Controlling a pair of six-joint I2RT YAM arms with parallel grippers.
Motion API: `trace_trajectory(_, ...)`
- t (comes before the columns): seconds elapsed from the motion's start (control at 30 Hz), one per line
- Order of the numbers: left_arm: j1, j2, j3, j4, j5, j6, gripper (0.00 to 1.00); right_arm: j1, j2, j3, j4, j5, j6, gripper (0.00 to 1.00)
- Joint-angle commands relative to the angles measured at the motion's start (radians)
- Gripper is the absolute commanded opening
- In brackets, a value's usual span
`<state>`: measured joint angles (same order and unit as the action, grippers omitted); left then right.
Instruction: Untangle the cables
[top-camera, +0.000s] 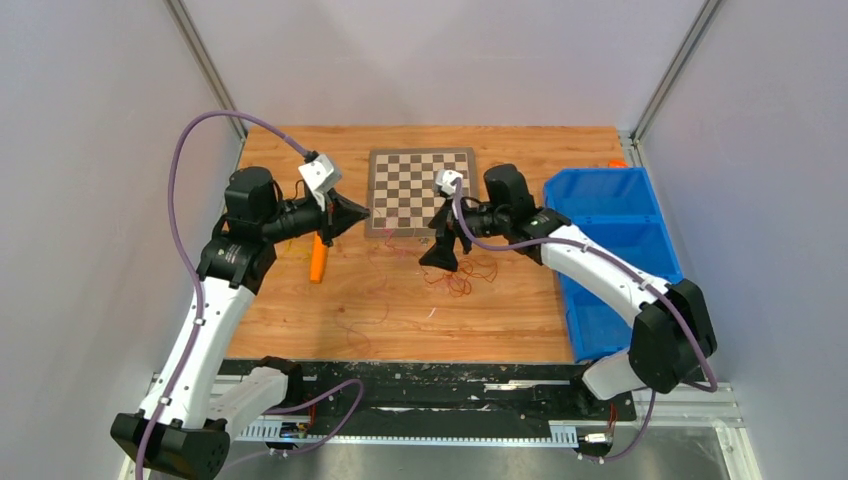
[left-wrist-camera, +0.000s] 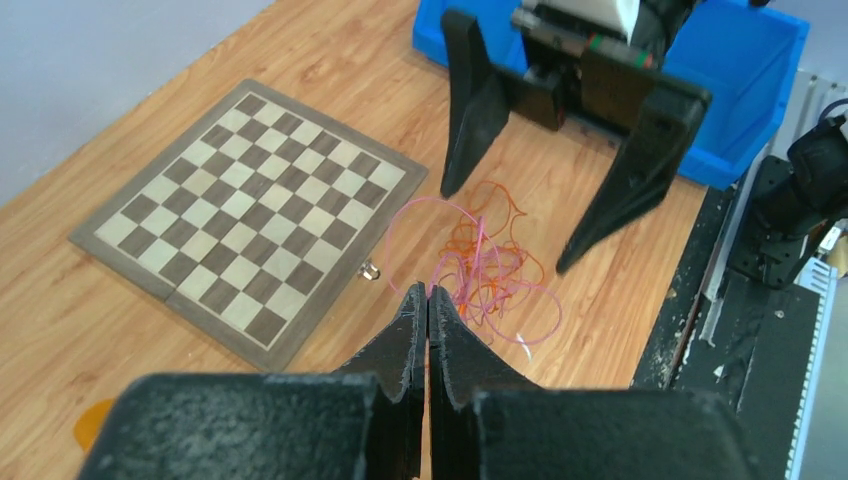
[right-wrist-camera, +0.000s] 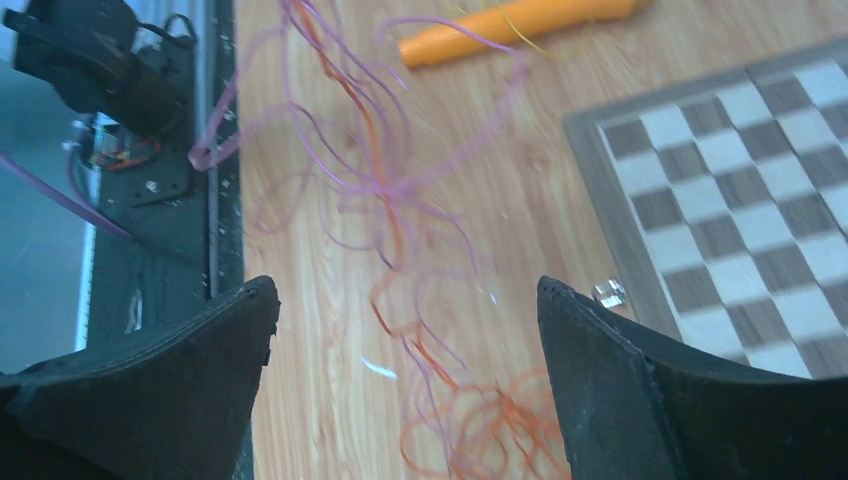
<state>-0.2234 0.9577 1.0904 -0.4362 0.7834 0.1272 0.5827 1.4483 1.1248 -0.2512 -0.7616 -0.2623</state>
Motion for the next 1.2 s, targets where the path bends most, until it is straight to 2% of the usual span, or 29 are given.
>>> trace_trajectory(0.0,-0.005,-0.002,0.059,0.056,0.036,-0.062,0.00,0.080,0.056,0.000,0.216,-0.053,0.107,1.00)
trace_trajectory(0.13,-0.005,0.001,0.068,0.054,0.039,-0.075,0.00,0.130,0.145,-0.004,0.374,-0.028,0.112,1.00)
trace_trajectory(0.17,-0.005,0.000,0.071,0.053,0.038,-0.078,0.00,0.135,0.171,0.003,0.398,-0.021,0.117,0.98)
trace_trajectory(0.2,-0.005,0.001,0.073,0.049,0.037,-0.080,0.00,0.139,0.196,0.015,0.410,-0.003,0.123,0.91)
trace_trajectory(0.33,-0.001,-0.011,0.103,0.018,0.014,-0.081,0.00,0.129,0.252,0.033,0.376,0.082,0.096,0.31)
trace_trajectory(0.37,0.010,-0.020,0.118,0.009,0.010,-0.077,0.00,0.115,0.247,0.014,0.365,0.086,0.081,0.19)
trace_trajectory(0.4,0.018,-0.026,0.128,0.006,-0.001,-0.076,0.00,0.100,0.239,-0.011,0.356,0.092,0.071,0.10)
trace_trajectory(0.47,0.077,-0.038,0.160,-0.001,-0.004,-0.084,0.00,0.063,0.213,-0.072,0.332,0.102,0.052,0.01)
trace_trajectory(0.63,0.196,-0.052,0.267,0.010,-0.002,-0.119,0.00,-0.023,0.141,-0.212,0.257,0.125,-0.017,0.00)
trace_trajectory(0.8,0.313,-0.039,0.352,0.024,-0.058,-0.167,0.00,-0.074,0.093,-0.296,0.192,0.139,-0.069,0.00)
trace_trajectory(1.03,0.413,-0.021,0.371,-0.001,-0.117,-0.161,0.00,-0.122,0.073,-0.287,0.149,0.137,-0.071,0.00)
trace_trajectory(1.17,0.429,-0.006,0.394,0.006,-0.043,-0.189,0.00,-0.131,0.099,-0.224,0.042,0.078,-0.103,0.00)
